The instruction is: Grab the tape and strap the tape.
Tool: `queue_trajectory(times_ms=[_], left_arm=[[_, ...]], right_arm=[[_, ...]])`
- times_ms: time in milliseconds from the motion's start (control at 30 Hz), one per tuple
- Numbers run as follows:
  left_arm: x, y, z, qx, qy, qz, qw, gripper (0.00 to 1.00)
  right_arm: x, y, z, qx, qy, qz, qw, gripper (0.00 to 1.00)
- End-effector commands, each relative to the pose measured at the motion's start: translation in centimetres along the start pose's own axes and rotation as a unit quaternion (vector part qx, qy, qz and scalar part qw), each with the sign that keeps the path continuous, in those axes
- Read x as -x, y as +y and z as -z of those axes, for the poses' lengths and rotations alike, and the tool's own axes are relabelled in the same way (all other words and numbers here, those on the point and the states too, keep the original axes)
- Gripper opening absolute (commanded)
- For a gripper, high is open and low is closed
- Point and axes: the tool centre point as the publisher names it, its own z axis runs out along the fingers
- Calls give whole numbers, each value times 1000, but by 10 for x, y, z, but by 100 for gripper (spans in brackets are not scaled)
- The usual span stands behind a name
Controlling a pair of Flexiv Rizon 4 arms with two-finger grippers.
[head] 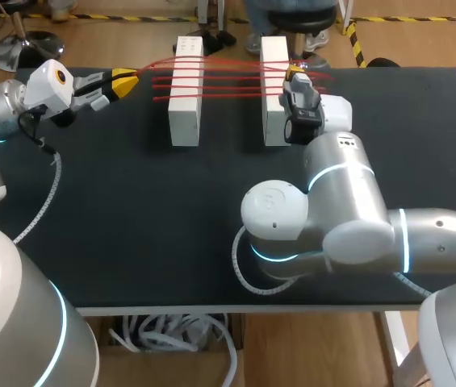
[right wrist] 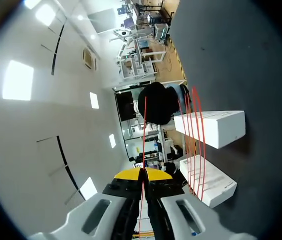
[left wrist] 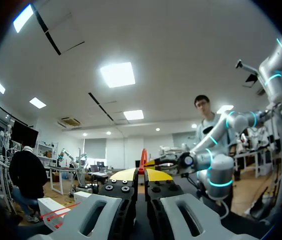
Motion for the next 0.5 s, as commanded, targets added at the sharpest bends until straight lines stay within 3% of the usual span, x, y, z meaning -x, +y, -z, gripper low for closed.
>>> queue_trajectory(times_ms=[33,200,500], left_arm=[[1,1,1,-1,2,-1,1000,0],[2,-8,-1,36,39,-2,999,0],[2,-17,-4,117,47,9,992,0]], right_arm=[[-3,-1,0,1,-3,1,1000,0],[-3,-1,0,1,-3,1,1000,0],[-3,-1,0,1,-3,1,1000,0]])
